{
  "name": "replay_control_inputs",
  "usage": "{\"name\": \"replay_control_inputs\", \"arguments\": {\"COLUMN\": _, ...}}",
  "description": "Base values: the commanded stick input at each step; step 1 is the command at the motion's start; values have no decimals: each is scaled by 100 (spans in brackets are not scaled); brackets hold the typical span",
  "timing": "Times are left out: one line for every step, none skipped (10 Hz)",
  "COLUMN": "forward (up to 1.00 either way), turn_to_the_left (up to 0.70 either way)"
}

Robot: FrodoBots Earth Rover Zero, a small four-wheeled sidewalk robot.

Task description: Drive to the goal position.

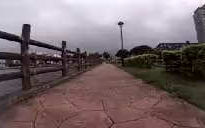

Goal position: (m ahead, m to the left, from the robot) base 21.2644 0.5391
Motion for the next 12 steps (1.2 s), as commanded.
{"name": "replay_control_inputs", "arguments": {"forward": 100, "turn_to_the_left": 0}}
{"name": "replay_control_inputs", "arguments": {"forward": 100, "turn_to_the_left": 0}}
{"name": "replay_control_inputs", "arguments": {"forward": 100, "turn_to_the_left": 0}}
{"name": "replay_control_inputs", "arguments": {"forward": 100, "turn_to_the_left": 0}}
{"name": "replay_control_inputs", "arguments": {"forward": 100, "turn_to_the_left": 0}}
{"name": "replay_control_inputs", "arguments": {"forward": 100, "turn_to_the_left": 0}}
{"name": "replay_control_inputs", "arguments": {"forward": 100, "turn_to_the_left": 0}}
{"name": "replay_control_inputs", "arguments": {"forward": 100, "turn_to_the_left": 0}}
{"name": "replay_control_inputs", "arguments": {"forward": 100, "turn_to_the_left": 0}}
{"name": "replay_control_inputs", "arguments": {"forward": 100, "turn_to_the_left": 4}}
{"name": "replay_control_inputs", "arguments": {"forward": 100, "turn_to_the_left": 40}}
{"name": "replay_control_inputs", "arguments": {"forward": 100, "turn_to_the_left": 32}}
